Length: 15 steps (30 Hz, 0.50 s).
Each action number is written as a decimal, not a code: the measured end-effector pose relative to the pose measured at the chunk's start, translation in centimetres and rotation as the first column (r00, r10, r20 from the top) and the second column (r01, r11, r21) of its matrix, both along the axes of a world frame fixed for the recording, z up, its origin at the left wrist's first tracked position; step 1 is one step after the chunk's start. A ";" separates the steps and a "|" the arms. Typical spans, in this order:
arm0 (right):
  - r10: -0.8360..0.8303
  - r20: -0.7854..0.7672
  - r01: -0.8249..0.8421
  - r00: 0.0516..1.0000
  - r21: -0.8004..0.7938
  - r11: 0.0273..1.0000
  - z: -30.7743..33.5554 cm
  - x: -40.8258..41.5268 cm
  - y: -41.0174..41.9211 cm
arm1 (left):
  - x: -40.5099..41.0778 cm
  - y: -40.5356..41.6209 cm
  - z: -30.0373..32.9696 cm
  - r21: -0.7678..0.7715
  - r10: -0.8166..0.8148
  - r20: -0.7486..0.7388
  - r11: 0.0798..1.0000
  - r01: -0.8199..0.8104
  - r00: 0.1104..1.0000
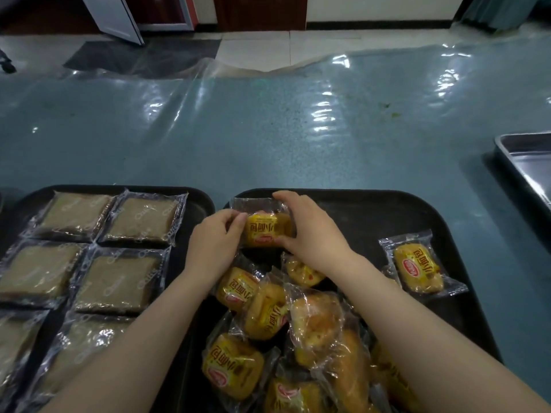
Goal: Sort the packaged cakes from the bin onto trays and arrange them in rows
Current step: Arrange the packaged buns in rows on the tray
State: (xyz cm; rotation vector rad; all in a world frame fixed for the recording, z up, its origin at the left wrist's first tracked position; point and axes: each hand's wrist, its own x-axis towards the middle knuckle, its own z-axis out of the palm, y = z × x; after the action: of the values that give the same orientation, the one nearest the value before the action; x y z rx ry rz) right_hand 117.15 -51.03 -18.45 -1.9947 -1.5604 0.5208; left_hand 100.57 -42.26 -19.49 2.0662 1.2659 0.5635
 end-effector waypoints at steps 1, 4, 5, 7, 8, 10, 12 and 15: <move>-0.020 -0.019 0.020 1.000 0.014 1.000 -0.1 0.1 0.3 | 0.2 0.2 -0.2 -0.025 -0.002 0.022 1.000 0.002 1.000; -0.103 -0.217 0.108 0.971 0.008 0.994 -0.2 0.7 0.7 | 0.8 0.4 -0.5 -0.145 -0.035 0.129 0.988 0.053 0.991; -0.138 -0.297 0.148 0.945 0.014 0.989 -0.3 0.9 0.7 | 1.0 0.5 -0.6 -0.157 -0.049 0.166 0.985 0.076 0.985; -0.201 -0.388 0.227 0.899 0.021 0.974 -0.3 1.1 0.6 | 1.2 0.5 -0.7 -0.148 -0.041 0.240 0.986 0.079 0.970; -0.219 -0.378 0.245 0.899 0.022 0.969 -0.3 1.2 0.6 | 1.3 0.7 -0.7 -0.155 -0.001 0.289 0.987 0.048 0.957; -0.228 -0.322 0.240 0.919 -0.004 0.971 -0.3 1.6 0.6 | 1.4 1.1 -0.7 -0.260 0.137 0.438 0.965 -0.021 0.889; -0.199 -0.224 0.191 0.954 -0.058 0.980 -0.4 1.9 0.6 | 1.7 1.5 -0.7 -0.381 0.251 0.532 0.924 -0.036 0.809; -0.184 -0.062 0.180 0.981 -0.059 0.982 -0.8 2.2 0.5 | 2.2 2.4 -0.6 -0.358 0.184 0.457 0.934 -0.009 0.870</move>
State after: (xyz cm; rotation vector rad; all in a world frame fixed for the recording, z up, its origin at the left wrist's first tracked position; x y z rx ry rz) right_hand 119.35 -50.58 -19.25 -2.1121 -1.3210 0.5539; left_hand 102.79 -39.91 -20.05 1.4514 1.0769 0.7856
